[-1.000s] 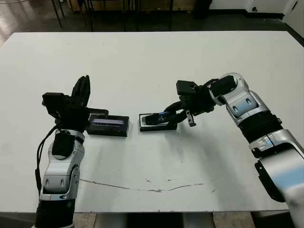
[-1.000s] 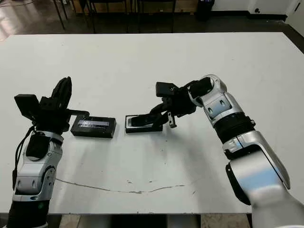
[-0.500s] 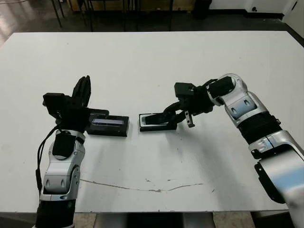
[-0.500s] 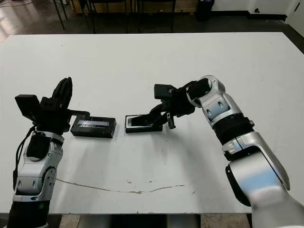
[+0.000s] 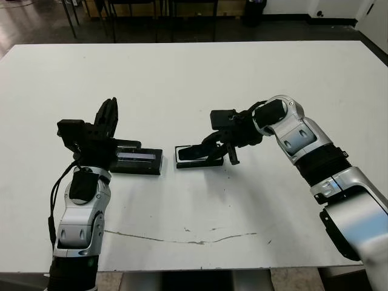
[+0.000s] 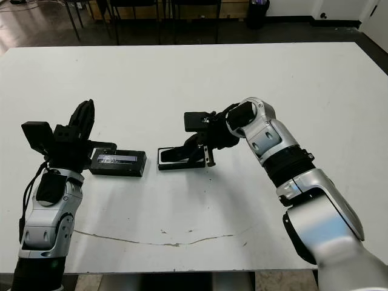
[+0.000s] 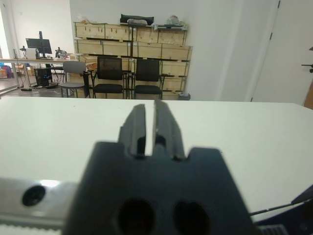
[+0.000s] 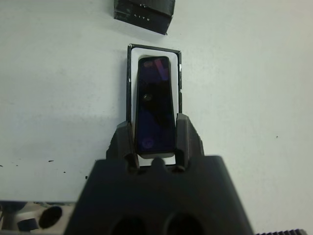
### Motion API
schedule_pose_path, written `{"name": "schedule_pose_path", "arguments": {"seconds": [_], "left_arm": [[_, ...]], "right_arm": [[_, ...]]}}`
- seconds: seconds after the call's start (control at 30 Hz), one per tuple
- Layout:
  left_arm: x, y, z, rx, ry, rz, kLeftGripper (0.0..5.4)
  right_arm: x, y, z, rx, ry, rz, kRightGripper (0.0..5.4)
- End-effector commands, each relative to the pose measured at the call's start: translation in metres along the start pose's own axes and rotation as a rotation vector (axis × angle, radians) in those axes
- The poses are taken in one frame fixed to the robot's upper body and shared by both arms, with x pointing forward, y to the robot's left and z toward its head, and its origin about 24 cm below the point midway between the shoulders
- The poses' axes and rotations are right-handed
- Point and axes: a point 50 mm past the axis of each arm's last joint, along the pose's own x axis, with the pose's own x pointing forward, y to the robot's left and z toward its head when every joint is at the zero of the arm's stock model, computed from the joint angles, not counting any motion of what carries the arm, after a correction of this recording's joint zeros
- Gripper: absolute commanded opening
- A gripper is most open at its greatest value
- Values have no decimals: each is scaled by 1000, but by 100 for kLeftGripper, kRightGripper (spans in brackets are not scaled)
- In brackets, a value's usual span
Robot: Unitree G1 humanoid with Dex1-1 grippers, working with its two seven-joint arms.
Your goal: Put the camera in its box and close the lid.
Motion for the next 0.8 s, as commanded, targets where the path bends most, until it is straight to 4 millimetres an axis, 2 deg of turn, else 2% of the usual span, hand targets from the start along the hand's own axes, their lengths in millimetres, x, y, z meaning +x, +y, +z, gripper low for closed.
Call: {"name": "schedule_pose_path", "arguments": {"seconds": [0.03,0.07,0.17,0.37,0.57,0.8], "left_arm": [[-4,3,-7,10,39,13,0],[-4,3,-7,7,40,13,0],[-4,3,-7,5,40,13,0],[-3,2,-7,7,39,12,0],[-3,3,-7,13,39,9,0],[-2,4,-7,21,34,6,0]], "right_arm": [[23,16,-4,4,15,49,10],[23,15,-5,21,18,40,10],[14,15,-6,-32,-7,-7,60],[-2,13,-3,-169,19,-63,188],[-16,7,-3,-173,6,-121,315],[-43,0,0,-147,-59,-249,468]]}}
